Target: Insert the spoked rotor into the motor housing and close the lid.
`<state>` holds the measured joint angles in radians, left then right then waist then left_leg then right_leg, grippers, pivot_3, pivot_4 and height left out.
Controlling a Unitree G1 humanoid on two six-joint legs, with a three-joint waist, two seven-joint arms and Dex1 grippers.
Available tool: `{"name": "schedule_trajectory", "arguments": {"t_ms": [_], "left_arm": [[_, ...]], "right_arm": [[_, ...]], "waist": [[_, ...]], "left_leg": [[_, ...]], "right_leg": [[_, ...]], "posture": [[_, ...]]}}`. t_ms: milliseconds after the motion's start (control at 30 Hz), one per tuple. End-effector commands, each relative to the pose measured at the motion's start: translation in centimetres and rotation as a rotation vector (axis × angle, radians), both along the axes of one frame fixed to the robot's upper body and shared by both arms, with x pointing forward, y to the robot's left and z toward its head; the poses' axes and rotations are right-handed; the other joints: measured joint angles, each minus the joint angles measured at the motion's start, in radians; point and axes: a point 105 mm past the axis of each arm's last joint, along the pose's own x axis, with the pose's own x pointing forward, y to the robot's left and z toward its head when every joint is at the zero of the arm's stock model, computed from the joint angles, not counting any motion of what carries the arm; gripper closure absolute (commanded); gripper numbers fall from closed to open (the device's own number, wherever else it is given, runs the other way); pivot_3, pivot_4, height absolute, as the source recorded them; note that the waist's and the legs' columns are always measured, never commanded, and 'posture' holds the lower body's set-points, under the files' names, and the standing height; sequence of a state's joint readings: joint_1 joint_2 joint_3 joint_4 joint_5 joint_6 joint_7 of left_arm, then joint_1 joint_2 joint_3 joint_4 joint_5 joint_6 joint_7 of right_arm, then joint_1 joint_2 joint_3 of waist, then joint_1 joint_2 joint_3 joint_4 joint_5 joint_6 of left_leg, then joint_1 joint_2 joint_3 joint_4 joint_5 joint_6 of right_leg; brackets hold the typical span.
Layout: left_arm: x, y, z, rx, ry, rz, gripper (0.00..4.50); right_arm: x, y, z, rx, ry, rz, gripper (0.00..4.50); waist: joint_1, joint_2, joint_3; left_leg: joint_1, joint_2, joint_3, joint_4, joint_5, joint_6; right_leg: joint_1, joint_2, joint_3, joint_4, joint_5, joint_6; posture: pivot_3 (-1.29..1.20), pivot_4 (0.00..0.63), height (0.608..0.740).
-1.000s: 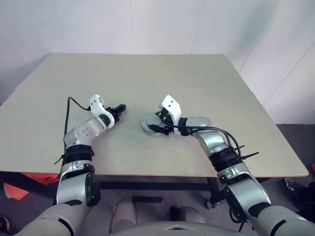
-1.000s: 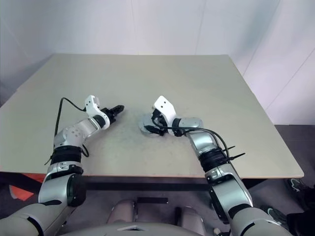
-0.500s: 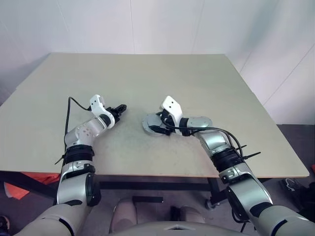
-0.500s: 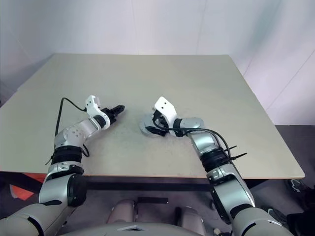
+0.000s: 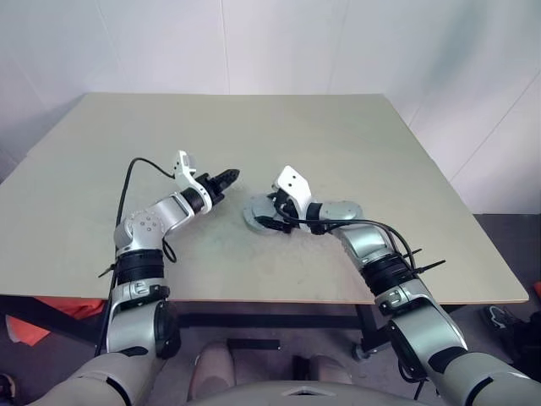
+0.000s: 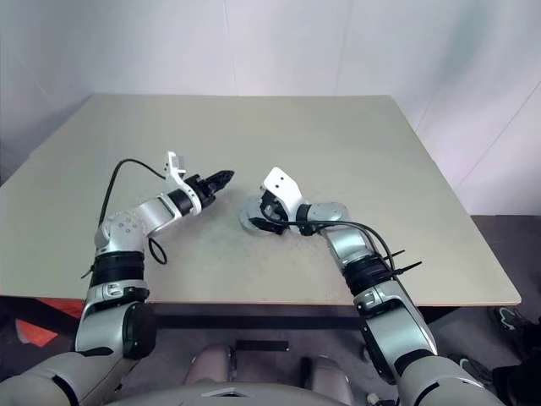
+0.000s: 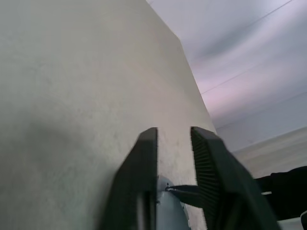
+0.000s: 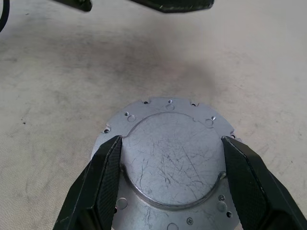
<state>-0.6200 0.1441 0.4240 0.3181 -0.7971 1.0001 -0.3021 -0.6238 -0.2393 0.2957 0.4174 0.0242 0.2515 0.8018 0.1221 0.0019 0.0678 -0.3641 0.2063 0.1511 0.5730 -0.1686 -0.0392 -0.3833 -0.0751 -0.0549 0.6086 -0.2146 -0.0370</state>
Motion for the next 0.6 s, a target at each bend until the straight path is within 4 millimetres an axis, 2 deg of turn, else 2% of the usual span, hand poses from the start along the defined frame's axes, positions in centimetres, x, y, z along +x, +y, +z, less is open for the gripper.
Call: {"name": "schedule_trajectory", "arguments": {"t_ms": [33, 100, 267, 433, 533, 600], "left_arm": [[-0.7, -0.5, -0.1, 0.000, 0.007, -0.040, 4.46], [-1.0, -0.6, -0.7, -0.005, 0.030, -0.049, 4.46], [-1.7, -1.8, -0.7, -0.020, 0.038, -0.112, 4.46], [-2.6, -2.8, -3.5, 0.031, 0.155, -0.164, 4.46], [-2.1, -1.4, -6.4, 0.103, 0.264, -0.073, 4.46], [-2.0, -0.7, -7.5, 0.133, 0.304, -0.039, 4.46]], "right_arm": [[-0.1, -1.1, -1.8, -0.065, 0.044, -0.037, 0.97], [-0.1, -1.1, -1.8, -0.065, 0.044, -0.037, 0.97], [-0.2, -1.0, -1.9, -0.064, 0.044, -0.035, 0.97], [0.0, -0.9, -1.7, -0.061, 0.038, -0.037, 0.97], [0.1, -1.0, -1.6, -0.055, 0.034, -0.048, 0.97], [0.1, -1.1, -1.5, -0.051, 0.033, -0.056, 0.97]], "waist": [[0.000, 0.000, 0.000], [0.000, 0.000, 0.000], [0.000, 0.000, 0.000], [0.000, 0.000, 0.000], [0.001, 0.001, -0.002], [0.001, 0.002, -0.002]], "left_leg": [[0.000, 0.000, 0.000, 0.000, 0.000, 0.000], [0.000, 0.000, 0.000, 0.000, 0.000, 0.000], [0.000, 0.000, 0.000, 0.000, 0.000, 0.000], [0.000, 0.000, 0.000, 0.000, 0.000, 0.000], [0.001, 0.000, 0.000, 0.000, 0.000, 0.000], [0.004, 0.000, 0.000, 0.000, 0.000, 0.000]], "right_leg": [[0.000, 0.000, 0.000, 0.000, 0.000, 0.000], [0.000, 0.000, 0.000, 0.000, 0.000, 0.000], [0.000, 0.000, 0.000, 0.000, 0.000, 0.000], [0.000, 0.000, 0.000, 0.000, 0.000, 0.000], [0.000, 0.000, 0.000, 0.000, 0.000, 0.000], [0.005, 0.000, 0.000, -0.001, -0.002, 0.003]], "posture": [[0.00, 0.000, 0.740], [0.00, 0.000, 0.740], [0.00, 0.000, 0.740], [0.00, 0.000, 0.740], [0.00, 0.000, 0.740], [0.00, 0.000, 0.740]]}}
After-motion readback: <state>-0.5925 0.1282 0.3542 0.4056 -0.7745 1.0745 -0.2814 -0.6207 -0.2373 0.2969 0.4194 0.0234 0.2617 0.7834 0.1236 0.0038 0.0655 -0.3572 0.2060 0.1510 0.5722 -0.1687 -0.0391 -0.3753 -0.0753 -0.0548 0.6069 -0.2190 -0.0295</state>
